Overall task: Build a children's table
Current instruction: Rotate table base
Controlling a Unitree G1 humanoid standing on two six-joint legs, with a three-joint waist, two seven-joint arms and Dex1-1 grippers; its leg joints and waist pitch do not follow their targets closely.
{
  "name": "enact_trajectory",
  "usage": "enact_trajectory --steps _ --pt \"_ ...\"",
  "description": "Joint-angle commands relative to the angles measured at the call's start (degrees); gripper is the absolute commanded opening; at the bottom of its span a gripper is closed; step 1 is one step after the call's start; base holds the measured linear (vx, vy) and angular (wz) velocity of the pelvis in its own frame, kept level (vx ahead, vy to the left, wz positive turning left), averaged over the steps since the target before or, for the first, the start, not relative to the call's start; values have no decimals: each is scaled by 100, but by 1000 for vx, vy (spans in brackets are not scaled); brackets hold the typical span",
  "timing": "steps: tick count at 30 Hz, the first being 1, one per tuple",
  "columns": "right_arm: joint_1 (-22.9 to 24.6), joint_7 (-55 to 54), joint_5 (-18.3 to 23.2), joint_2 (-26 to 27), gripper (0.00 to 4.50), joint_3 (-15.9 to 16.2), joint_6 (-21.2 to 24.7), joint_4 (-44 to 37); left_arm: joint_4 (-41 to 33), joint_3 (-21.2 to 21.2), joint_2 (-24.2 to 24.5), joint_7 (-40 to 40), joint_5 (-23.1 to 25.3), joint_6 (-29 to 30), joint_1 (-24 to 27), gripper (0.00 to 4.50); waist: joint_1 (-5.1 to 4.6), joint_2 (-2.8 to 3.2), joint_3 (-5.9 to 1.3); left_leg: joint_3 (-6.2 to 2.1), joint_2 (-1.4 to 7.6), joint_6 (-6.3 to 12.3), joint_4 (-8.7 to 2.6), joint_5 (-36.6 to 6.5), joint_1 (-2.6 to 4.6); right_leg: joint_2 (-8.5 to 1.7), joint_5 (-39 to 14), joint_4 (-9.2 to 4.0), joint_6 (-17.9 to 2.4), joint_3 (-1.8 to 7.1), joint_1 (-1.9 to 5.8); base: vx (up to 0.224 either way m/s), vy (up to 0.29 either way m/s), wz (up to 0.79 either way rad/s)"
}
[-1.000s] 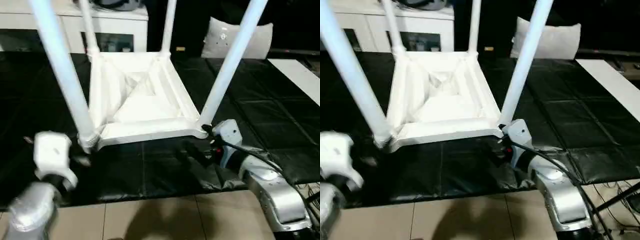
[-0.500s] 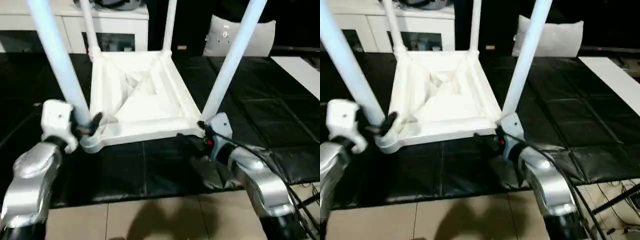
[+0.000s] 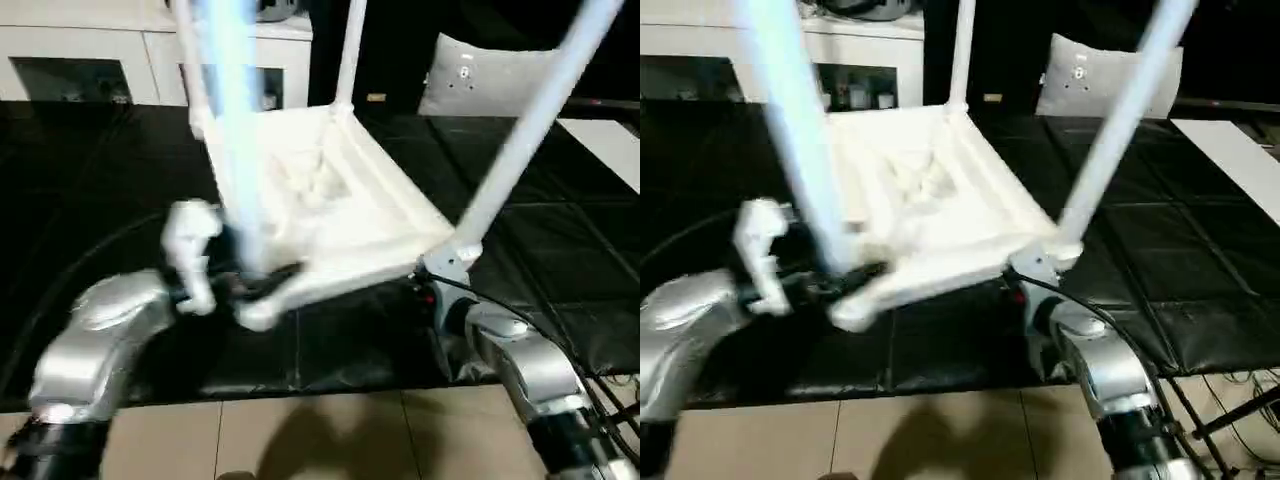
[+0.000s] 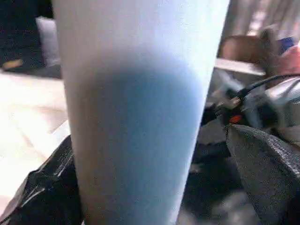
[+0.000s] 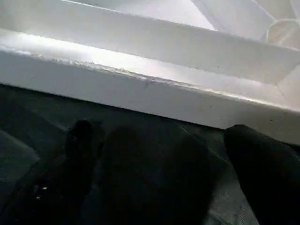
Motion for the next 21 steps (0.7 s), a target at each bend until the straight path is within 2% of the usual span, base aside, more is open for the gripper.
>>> enact_trajectory --steps 1,2,4,6,7,8,9,10,13,14,21 --pt "-152 -114 -51 -7 450 -136 -102 200 -113 -149 -56 -149 -71 67 -115 445 -8 96 -299 -237 573 -46 -534 -325 -45 -804 -1343 -436 -605 612 298 0 0 0" --pt "-328 -264 -61 32 450 -225 -270 541 -176 -346 -185 -264 -171 156 -253 445 -13 133 -312 -240 571 -58 -533 -260 -38 -808 -1283 -413 -659 609 296 0 0 0" --pt "-529 -341 -42 55 450 -300 -408 804 -286 -588 -366 -339 -279 228 -396 445 -21 99 -321 -230 576 -60 -520 -154 -49 -799 -1130 -391 -729 613 307 0 0 0" --pt "-635 -314 -37 57 450 -313 -470 922 -367 -712 -469 -382 -402 301 -472 445 -10 91 -338 -211 569 -24 -499 12 -58 -788 -900 -356 -825 622 299 0 0 0" --pt "-673 -271 -40 64 450 -300 -536 959 -396 -755 -519 -380 -447 327 -505 445 -10 84 -337 -212 560 35 -490 63 -92 -786 -814 -338 -829 618 325 0 0 0" --pt "-714 -211 -42 78 450 -288 -607 1014 -449 -850 -627 -358 -506 350 -571 445 -23 46 -351 -206 546 98 -475 158 -127 -788 -724 -317 -816 622 343 0 0 0" --pt "-732 -160 -47 84 450 -260 -645 1039 -474 -914 -690 -349 -529 368 -612 445 -20 33 -363 -212 534 129 -468 243 -155 -786 -662 -301 -807 620 364 0 0 0" --pt "-743 -125 -57 91 450 -236 -684 1063 -492 -969 -731 -345 -550 380 -639 445 -25 41 -356 -196 527 196 -460 256 -132 -774 -677 -316 -810 621 333 0 0 0" --pt "-773 -89 -78 119 450 -191 -768 1135 -511 -1057 -810 -352 -567 402 -680 445 -38 19 -342 -183 509 280 -462 189 -130 -761 -907 -360 -739 614 331 0 0 0" --pt "-787 -70 -73 136 450 -175 -795 1176 -524 -1094 -847 -358 -556 405 -694 445 -45 25 -338 -173 499 309 -466 143 -121 -743 -1091 -393 -655 605 319 0 0 0" --pt "-971 12 -174 327 450 -72 -1121 1614 -631 -1423 -1216 -232 -668 529 -865 445 -55 50 -328 -183 520 269 -484 -21 -104 -723 -1278 -425 -640 589 302 0 0 0"
